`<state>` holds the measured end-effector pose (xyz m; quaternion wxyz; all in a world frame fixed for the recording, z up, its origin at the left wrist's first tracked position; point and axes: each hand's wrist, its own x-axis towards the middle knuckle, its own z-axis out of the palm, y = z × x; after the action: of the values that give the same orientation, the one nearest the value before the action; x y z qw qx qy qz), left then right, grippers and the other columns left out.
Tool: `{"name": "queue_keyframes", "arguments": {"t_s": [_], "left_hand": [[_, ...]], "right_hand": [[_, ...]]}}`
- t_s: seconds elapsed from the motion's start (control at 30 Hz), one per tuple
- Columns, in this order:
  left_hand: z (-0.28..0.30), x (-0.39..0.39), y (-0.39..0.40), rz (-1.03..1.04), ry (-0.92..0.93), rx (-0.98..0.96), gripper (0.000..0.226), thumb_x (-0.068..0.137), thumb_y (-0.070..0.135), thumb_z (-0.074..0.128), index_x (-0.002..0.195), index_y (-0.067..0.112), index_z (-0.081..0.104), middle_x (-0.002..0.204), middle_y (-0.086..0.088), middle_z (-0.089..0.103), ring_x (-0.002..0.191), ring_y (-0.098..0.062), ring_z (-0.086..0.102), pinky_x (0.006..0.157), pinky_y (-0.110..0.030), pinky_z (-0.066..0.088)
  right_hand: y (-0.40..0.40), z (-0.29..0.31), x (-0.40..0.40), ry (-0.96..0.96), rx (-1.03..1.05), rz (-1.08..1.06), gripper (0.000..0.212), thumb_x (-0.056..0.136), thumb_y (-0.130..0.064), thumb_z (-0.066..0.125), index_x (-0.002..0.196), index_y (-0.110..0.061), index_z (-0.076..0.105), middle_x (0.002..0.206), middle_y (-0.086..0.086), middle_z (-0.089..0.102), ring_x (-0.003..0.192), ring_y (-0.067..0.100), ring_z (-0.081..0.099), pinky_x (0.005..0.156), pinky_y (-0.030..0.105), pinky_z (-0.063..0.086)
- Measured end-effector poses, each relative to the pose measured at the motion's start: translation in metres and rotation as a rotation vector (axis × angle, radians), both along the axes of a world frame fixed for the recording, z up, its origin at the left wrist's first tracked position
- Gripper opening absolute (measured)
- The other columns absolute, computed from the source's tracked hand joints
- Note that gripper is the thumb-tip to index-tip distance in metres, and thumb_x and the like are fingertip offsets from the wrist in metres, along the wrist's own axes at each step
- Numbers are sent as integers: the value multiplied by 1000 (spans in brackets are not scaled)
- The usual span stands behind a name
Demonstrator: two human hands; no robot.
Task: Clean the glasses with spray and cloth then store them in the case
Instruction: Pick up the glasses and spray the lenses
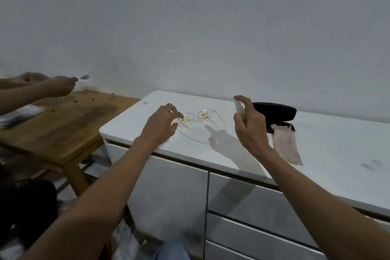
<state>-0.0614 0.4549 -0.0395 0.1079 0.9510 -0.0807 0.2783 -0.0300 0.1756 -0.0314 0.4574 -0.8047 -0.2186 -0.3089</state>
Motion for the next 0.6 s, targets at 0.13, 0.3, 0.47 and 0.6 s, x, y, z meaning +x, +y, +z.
{"name": "queue_keyframes", "arguments": {"t_s": [0.13, 0.3, 0.47, 0.6], "left_hand": [[-8, 10, 2, 3, -47, 4, 22, 87, 4, 73, 107, 11, 78, 114, -11, 66, 101, -32, 65, 72, -44, 58], [-14, 23, 1, -40, -64, -3, 18, 86, 4, 75, 103, 7, 78, 106, -11, 71, 93, -35, 69, 74, -46, 59], [-22, 30, -3, -37, -111, -59, 19, 84, -3, 72, 100, 5, 78, 100, -13, 75, 81, -38, 71, 71, -44, 59], [-25, 34, -9, 16, -154, -298, 15, 86, 2, 72, 100, 5, 78, 93, -13, 79, 79, -35, 74, 76, -43, 59]], "right_hand": [[1, 0, 2, -11, -2, -10, 54, 87, -8, 48, 138, -21, 58, 58, -5, 46, 56, 15, 46, 58, 30, 39], [-7, -2, 7, -8, -8, -16, 53, 89, -12, 49, 141, -19, 58, 60, -10, 45, 55, 13, 46, 59, 30, 41], [-11, -8, 10, 33, 2, 6, 52, 92, -12, 52, 141, -26, 56, 62, -7, 48, 53, 20, 52, 57, 48, 58], [-14, -10, 11, 37, 6, -20, 51, 91, -6, 54, 140, -23, 57, 61, -3, 50, 53, 20, 52, 56, 39, 53]]}}
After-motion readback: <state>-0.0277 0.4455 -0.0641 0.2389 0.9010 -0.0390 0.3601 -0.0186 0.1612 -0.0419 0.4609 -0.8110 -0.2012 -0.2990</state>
